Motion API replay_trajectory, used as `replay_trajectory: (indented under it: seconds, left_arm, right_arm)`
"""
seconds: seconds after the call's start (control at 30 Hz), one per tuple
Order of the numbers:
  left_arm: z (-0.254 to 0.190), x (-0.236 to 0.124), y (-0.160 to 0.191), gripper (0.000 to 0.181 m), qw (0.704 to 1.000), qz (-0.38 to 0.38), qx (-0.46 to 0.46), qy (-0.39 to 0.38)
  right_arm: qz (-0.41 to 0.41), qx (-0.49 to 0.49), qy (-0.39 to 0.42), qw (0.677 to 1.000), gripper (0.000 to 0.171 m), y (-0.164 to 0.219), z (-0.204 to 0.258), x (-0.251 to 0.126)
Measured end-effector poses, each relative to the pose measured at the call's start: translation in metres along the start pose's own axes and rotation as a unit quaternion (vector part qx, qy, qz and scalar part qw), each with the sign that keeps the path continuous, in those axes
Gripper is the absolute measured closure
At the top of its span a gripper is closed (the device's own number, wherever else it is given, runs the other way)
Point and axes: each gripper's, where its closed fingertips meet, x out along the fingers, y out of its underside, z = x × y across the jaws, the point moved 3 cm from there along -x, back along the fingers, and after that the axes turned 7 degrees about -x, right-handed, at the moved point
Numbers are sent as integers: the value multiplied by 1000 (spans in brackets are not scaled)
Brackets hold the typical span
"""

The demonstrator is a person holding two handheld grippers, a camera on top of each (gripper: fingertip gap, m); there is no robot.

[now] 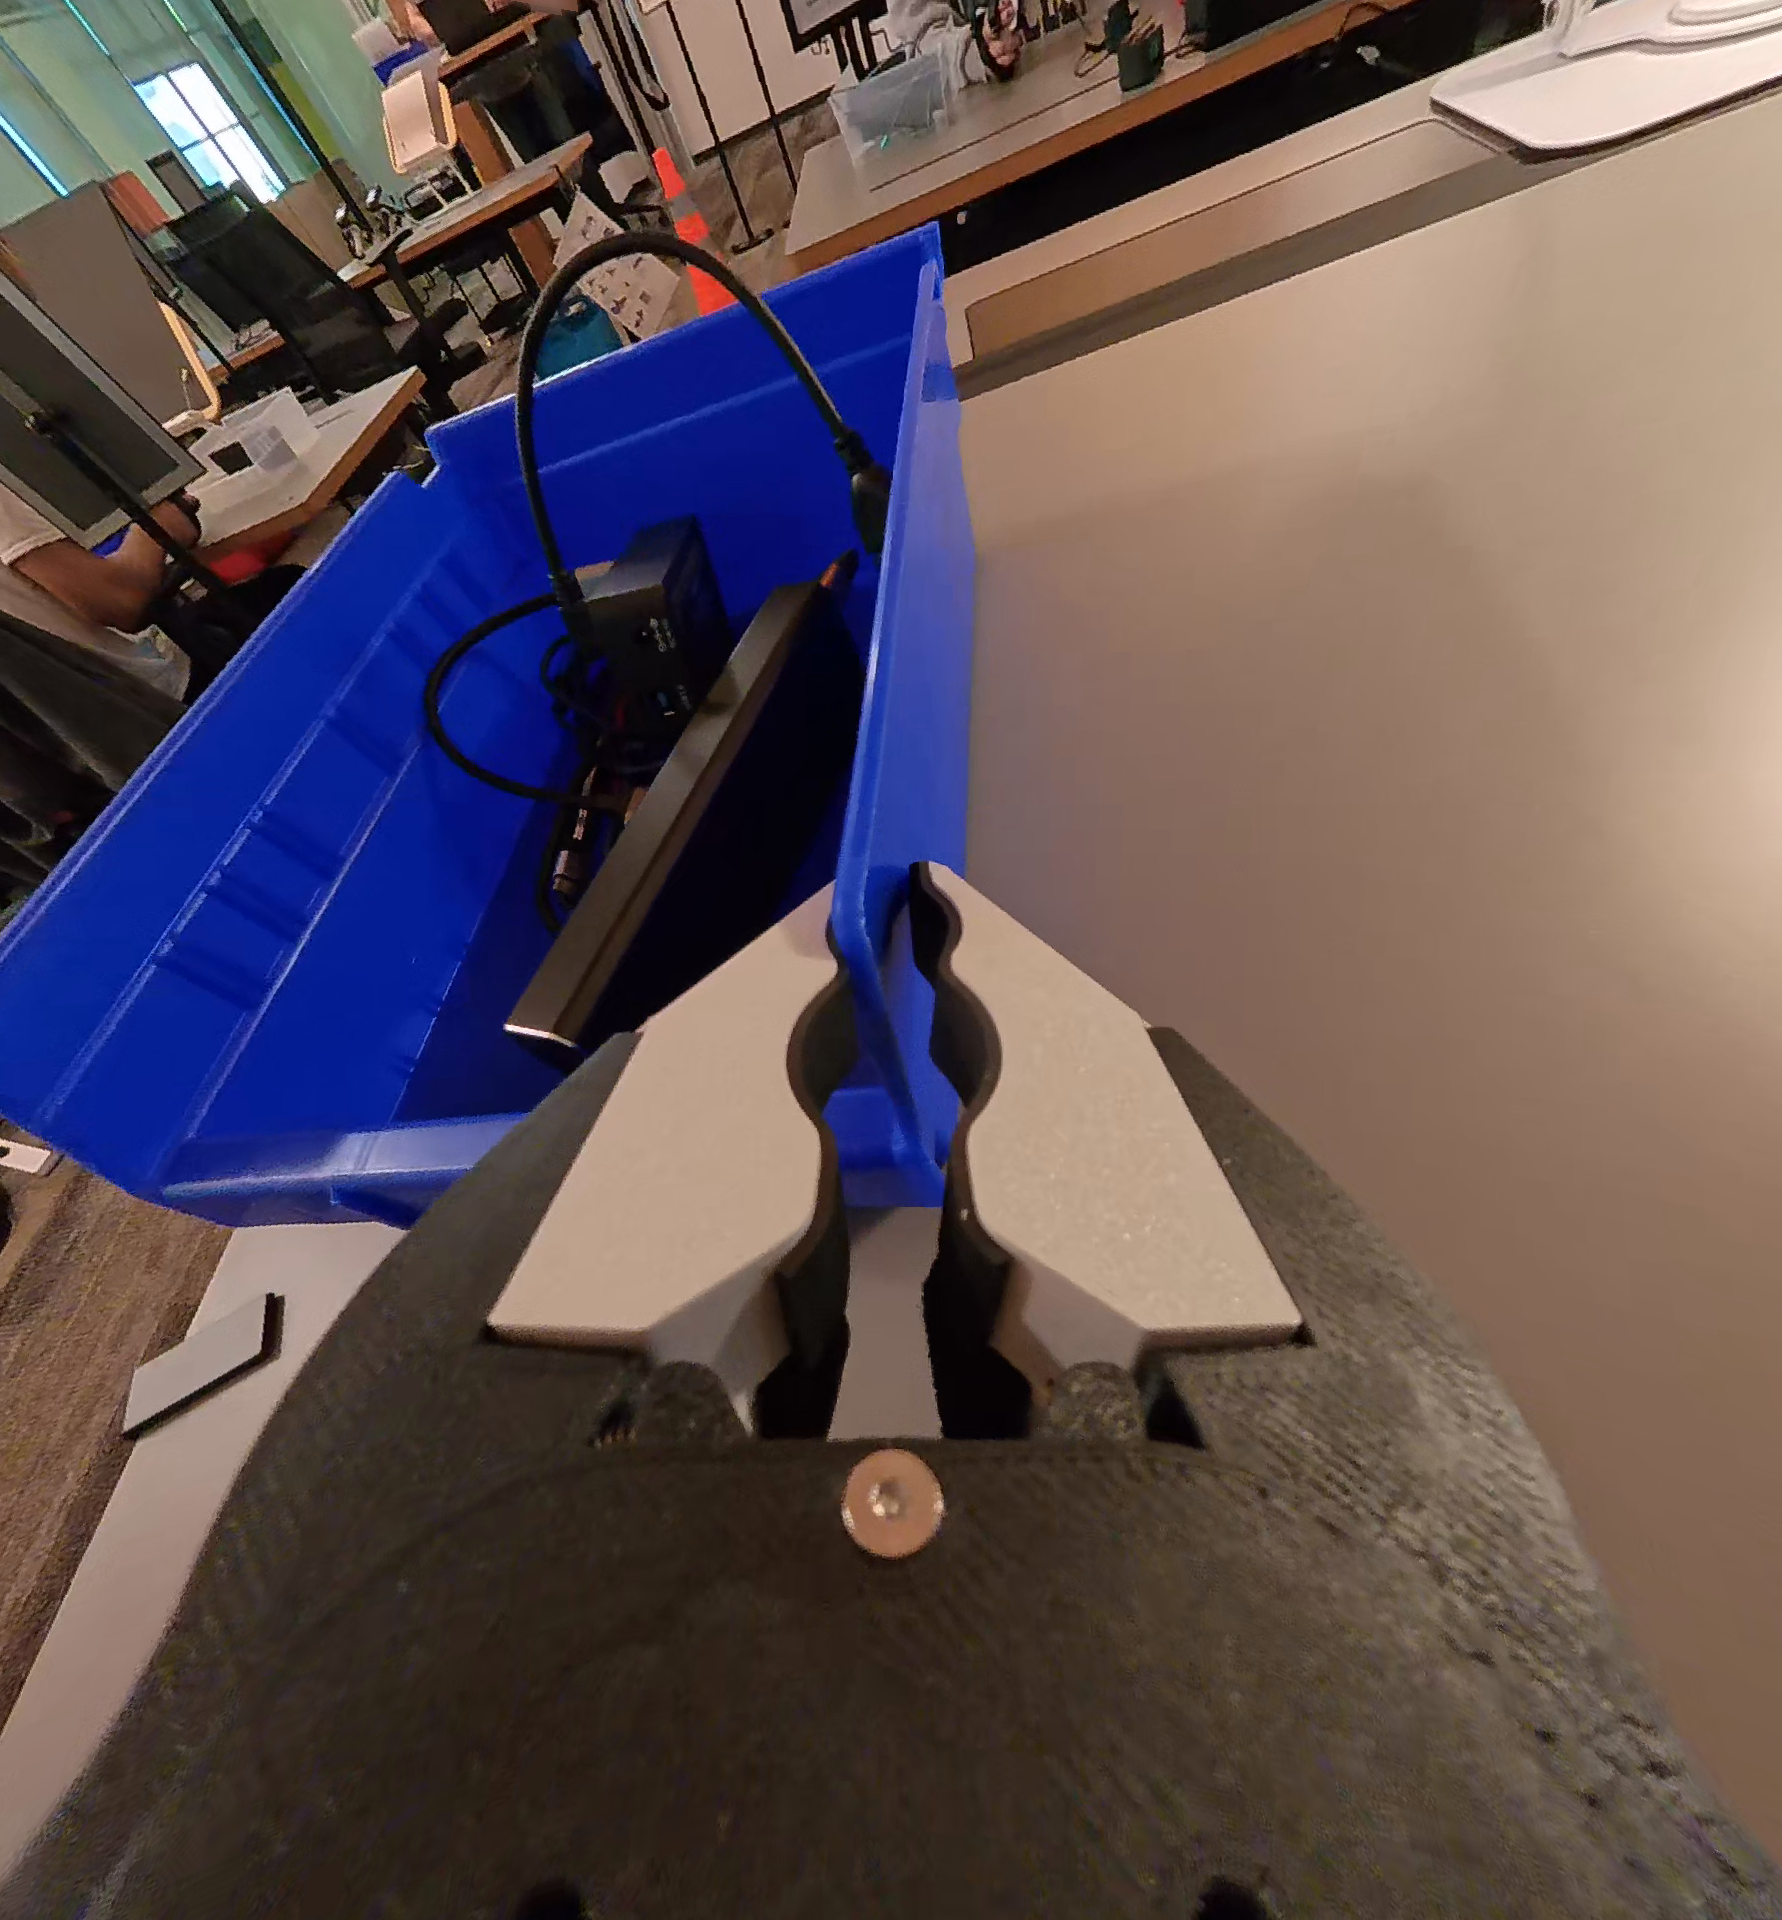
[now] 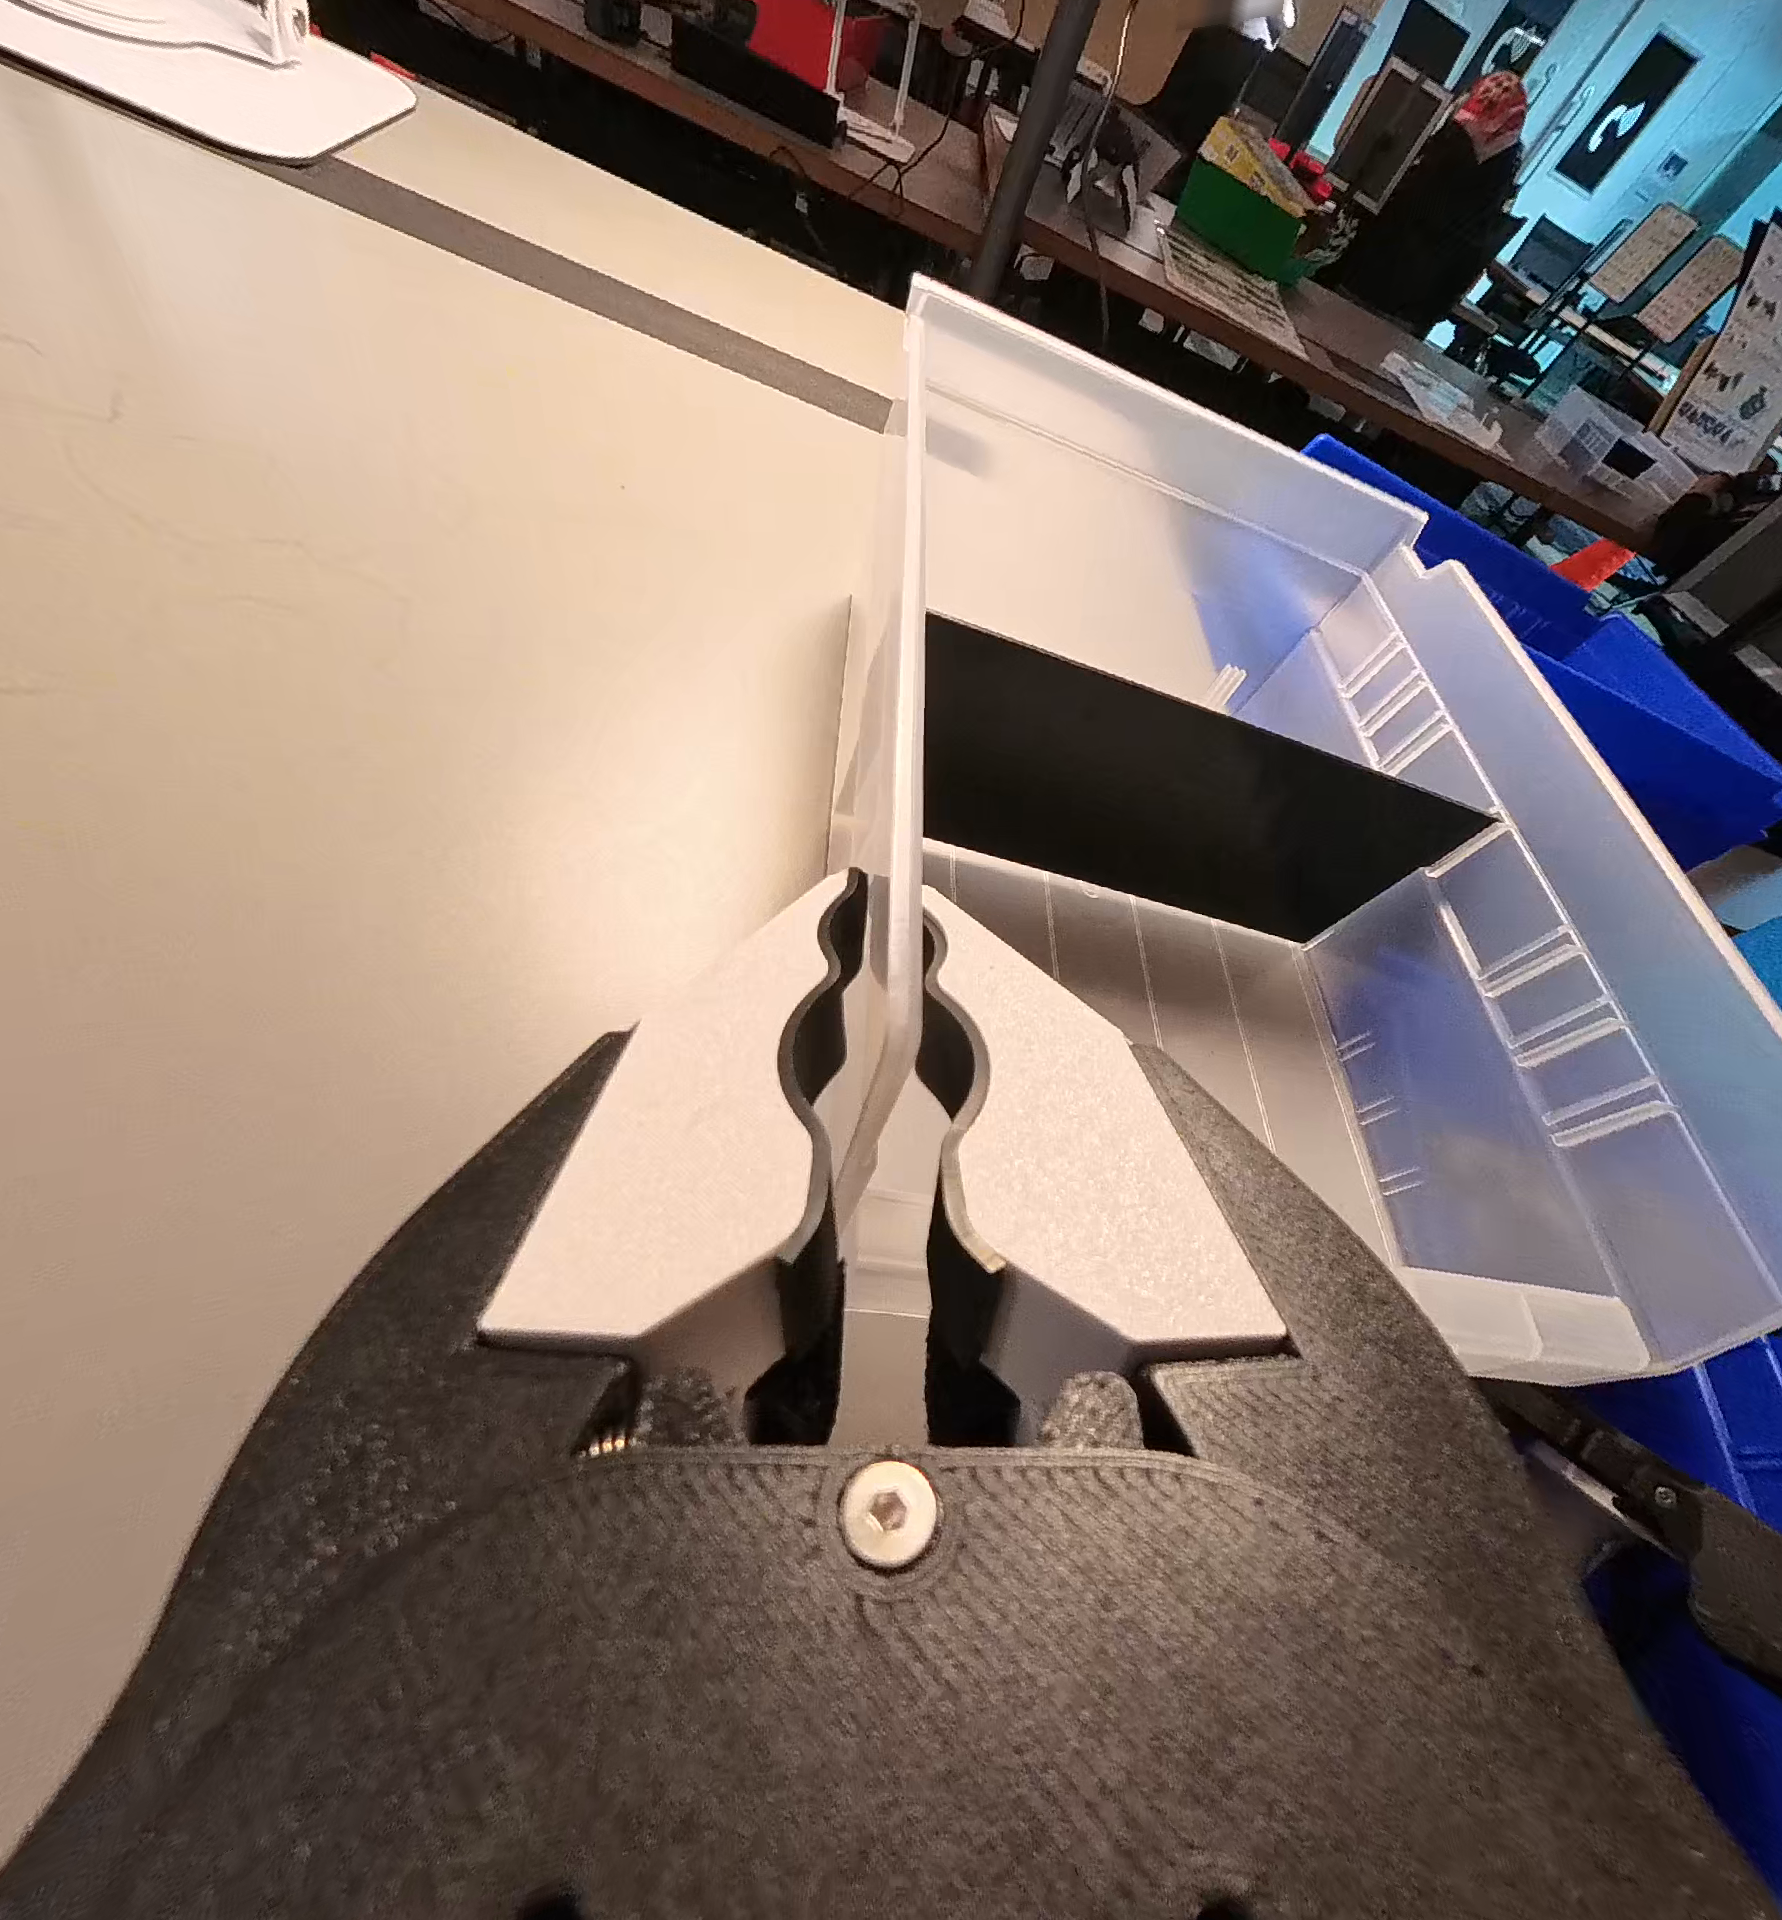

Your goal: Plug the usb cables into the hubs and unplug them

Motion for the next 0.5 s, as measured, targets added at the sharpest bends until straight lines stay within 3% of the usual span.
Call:
replay_trajectory:
  seconds: [0.33,0.5]
  left_arm:
    - [-1,0,0,172,1000,18,-17,1]
    - [-7,-33,-16,148,998,37,-6,45]
  right_arm:
    - [1,-11,6,1000,166,1,0,0]
    - [8,-24,-8,1000,155,6,2,-30]
